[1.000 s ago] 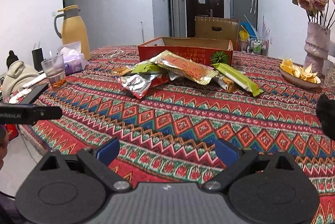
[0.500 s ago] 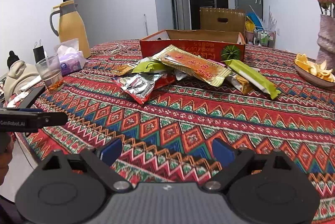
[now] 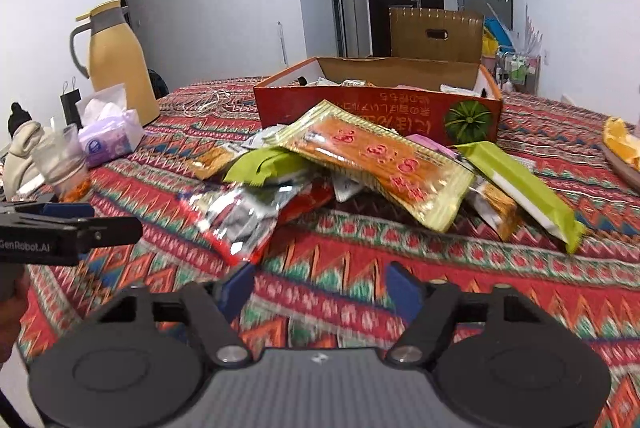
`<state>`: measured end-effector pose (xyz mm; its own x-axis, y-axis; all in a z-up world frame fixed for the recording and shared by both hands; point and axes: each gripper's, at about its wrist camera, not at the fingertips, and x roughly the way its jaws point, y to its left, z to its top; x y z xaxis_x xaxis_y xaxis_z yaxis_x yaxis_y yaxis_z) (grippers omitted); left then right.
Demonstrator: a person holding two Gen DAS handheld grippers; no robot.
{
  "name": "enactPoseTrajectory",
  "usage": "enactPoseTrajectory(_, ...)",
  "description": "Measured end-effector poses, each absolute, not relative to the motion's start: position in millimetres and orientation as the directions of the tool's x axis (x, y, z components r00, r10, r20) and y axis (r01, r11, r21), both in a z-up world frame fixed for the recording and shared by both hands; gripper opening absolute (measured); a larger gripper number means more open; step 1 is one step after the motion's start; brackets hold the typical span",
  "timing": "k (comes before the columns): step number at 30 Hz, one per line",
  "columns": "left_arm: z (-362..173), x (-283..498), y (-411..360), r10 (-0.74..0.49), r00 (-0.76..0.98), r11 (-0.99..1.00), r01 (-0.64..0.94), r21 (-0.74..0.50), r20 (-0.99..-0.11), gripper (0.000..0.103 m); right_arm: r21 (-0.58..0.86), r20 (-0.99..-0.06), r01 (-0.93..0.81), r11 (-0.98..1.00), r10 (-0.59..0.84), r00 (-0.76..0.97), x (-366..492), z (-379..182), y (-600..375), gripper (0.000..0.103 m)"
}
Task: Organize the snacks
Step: 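Move both open tools back toward the snack pile, then grasp a white snack packet with the left tool while the right tool grasps another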
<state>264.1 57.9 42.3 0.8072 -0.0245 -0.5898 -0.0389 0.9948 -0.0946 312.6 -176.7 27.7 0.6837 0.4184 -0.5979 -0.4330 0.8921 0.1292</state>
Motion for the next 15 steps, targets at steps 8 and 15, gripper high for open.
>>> enactPoseTrajectory(8,49,329,67,-0.06,0.798,0.996,0.005,-0.093,-0.6,0.096,0.181,-0.612,-0.427,0.886,0.441,0.656,377,14,-162,0.06)
enactPoseTrajectory(15,43,399,64,-0.08,0.786,0.996,0.079,-0.029,-0.613,0.085,0.188,-0.566,-0.353,0.917,0.395,0.724,408,24,-168,0.059)
